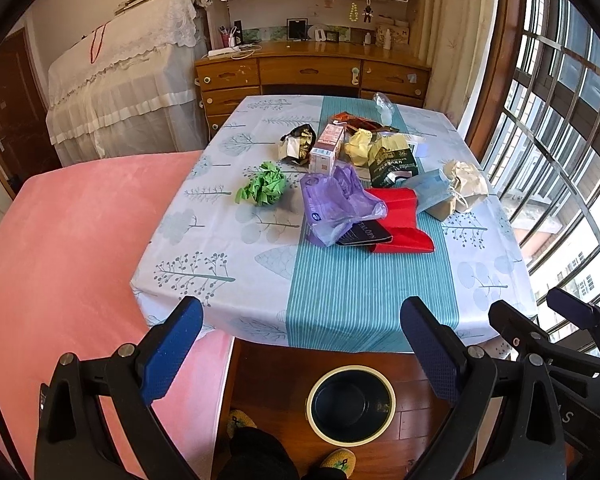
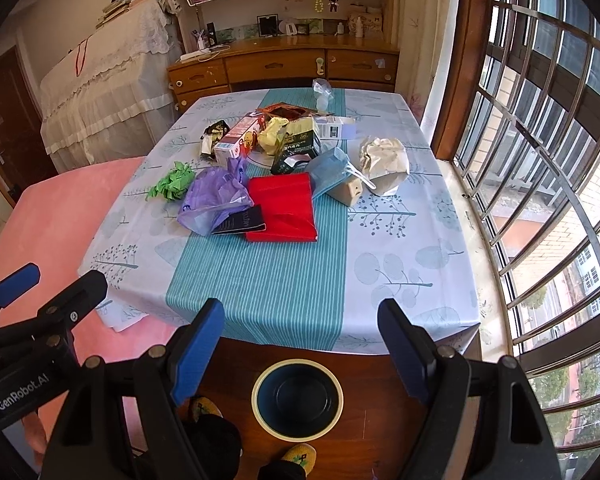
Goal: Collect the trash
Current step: 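Grasp the purple plastic bag with the right tool while the left tool grasps the green crumpled paper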
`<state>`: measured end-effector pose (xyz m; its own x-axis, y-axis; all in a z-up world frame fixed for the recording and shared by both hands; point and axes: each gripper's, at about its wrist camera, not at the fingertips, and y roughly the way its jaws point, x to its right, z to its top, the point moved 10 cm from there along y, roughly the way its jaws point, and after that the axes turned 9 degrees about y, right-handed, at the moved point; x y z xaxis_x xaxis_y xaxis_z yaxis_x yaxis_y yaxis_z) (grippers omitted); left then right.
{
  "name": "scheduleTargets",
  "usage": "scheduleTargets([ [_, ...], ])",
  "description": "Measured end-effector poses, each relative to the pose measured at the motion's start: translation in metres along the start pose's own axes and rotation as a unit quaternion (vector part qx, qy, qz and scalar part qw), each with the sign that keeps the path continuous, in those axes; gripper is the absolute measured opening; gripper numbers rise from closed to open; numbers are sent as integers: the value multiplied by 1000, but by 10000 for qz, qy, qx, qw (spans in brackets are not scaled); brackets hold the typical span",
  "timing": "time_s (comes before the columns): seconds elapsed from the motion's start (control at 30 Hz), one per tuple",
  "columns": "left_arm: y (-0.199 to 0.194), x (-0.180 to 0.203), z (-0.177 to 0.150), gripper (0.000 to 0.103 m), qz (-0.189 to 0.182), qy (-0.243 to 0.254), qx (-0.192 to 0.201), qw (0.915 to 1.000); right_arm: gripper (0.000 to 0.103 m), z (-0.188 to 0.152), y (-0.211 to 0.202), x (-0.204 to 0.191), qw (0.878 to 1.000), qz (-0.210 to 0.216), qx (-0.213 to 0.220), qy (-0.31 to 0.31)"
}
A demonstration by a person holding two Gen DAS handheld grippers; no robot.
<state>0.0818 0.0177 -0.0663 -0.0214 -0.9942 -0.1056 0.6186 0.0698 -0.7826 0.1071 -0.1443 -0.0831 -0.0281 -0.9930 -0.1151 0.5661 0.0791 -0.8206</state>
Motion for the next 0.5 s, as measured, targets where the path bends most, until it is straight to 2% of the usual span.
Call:
scheduleTargets([
  [0.27, 21, -62, 37, 98, 369, -201, 63, 9991, 80, 33, 30, -41, 9998, 183, -36, 23],
  [0.5, 76, -125, 80, 98, 224, -363, -246, 9988, 80, 79, 78, -84, 9990, 328, -205, 208],
])
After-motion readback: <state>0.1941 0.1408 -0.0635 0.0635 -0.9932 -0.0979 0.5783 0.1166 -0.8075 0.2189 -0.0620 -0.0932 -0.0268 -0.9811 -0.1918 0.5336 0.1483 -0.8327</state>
